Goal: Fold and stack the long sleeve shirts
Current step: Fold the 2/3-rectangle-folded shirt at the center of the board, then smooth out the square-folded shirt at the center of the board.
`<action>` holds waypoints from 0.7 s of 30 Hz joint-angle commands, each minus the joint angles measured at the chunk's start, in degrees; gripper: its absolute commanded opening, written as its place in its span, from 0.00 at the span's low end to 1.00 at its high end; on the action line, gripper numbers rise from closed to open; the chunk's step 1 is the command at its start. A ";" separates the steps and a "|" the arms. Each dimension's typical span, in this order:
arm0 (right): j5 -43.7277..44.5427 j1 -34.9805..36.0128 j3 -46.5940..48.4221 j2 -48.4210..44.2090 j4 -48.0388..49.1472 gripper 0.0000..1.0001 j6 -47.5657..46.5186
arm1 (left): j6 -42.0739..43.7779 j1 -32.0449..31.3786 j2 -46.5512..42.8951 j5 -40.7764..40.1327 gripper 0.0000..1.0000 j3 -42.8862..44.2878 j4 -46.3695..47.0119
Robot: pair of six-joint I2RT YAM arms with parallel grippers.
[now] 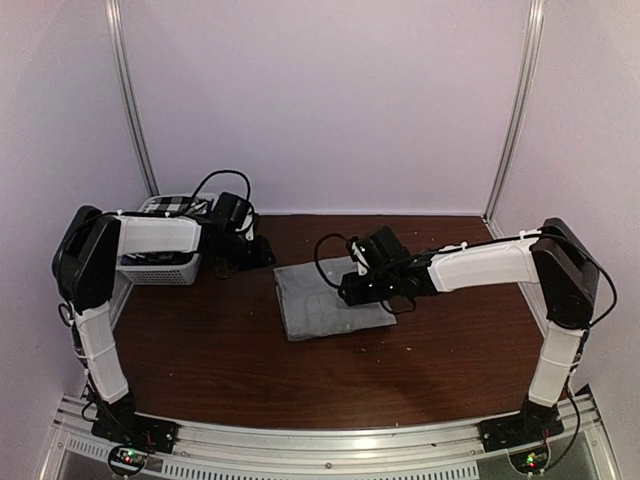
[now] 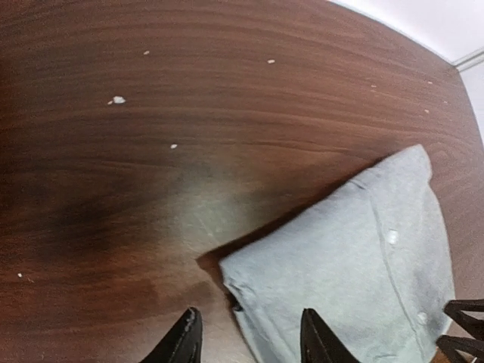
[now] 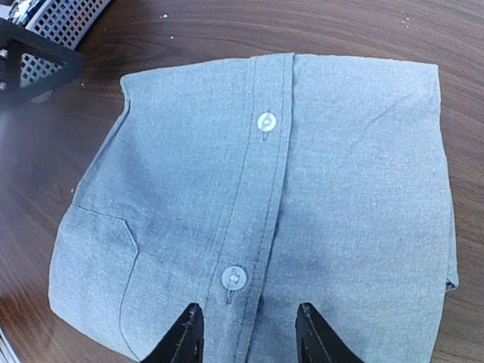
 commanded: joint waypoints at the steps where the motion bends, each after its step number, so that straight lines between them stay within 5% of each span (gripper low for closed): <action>1: 6.23 2.57 1.52 1.69 -3.19 0.44 -0.25 | 0.55 -5.15 -5.87 0.62 0.45 -0.71 -1.61; 10: 7.53 7.33 -1.42 4.19 -2.44 0.44 2.66 | -7.44 -12.58 -3.70 14.49 0.41 -7.58 10.32; 21: 8.82 8.35 -4.31 -4.37 -2.89 0.45 5.07 | -10.29 -13.89 -3.74 14.30 0.38 -21.44 15.73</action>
